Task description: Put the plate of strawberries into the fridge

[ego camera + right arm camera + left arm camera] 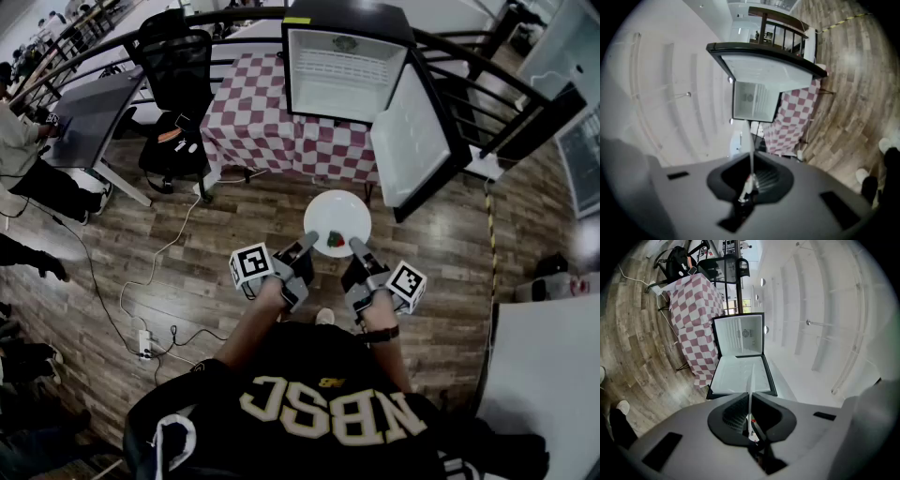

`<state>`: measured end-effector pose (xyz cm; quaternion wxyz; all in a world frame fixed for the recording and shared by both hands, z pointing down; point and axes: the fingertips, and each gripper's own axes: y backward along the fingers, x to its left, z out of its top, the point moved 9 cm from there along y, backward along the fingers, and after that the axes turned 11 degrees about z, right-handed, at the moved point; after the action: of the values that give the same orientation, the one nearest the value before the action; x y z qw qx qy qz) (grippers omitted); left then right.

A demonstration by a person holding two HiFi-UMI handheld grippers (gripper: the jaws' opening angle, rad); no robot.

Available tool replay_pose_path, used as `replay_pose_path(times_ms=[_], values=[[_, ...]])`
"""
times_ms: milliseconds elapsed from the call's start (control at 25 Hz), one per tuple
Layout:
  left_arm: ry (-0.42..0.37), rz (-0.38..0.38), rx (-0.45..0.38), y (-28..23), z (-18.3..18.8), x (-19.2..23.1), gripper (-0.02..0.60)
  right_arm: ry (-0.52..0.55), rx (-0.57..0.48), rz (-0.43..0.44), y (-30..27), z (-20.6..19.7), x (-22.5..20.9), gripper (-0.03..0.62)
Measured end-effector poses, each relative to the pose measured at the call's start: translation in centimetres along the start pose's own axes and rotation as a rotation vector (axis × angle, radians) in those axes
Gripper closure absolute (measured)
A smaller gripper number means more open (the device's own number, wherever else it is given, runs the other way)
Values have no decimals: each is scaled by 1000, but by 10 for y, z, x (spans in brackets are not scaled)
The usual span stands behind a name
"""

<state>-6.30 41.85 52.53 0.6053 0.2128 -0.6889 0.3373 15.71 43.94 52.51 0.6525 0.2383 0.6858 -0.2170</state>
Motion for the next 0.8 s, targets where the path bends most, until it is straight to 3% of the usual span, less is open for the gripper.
replay_pose_path(times_ms=[480, 800], values=[[-19, -6, -26, -37, -40, -8, 552, -1, 16, 18, 33, 44, -4, 565], [-27, 35, -51, -42, -57, -2, 552, -40, 46, 22, 43, 52, -17, 565]])
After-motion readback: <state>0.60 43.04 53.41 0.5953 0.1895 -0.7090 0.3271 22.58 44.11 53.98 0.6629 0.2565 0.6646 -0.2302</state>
